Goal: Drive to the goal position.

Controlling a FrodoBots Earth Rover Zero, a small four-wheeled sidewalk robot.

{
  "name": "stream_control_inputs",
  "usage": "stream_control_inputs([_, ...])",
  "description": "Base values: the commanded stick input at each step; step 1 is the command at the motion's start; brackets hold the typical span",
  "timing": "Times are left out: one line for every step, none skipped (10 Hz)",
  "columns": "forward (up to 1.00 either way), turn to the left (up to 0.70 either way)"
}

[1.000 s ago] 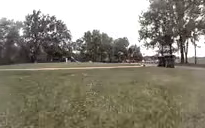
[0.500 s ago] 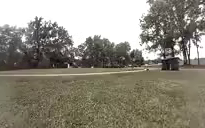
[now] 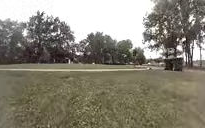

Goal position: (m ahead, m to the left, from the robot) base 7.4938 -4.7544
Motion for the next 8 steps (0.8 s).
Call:
stream_control_inputs([0.7,0.0])
stream_control_inputs([0.7,0.0])
stream_control_inputs([0.7,0.0])
stream_control_inputs([0.7,0.0])
stream_control_inputs([0.7,0.0])
stream_control_inputs([0.7,0.0])
stream_control_inputs([0.7,0.0])
stream_control_inputs([0.7,0.0])
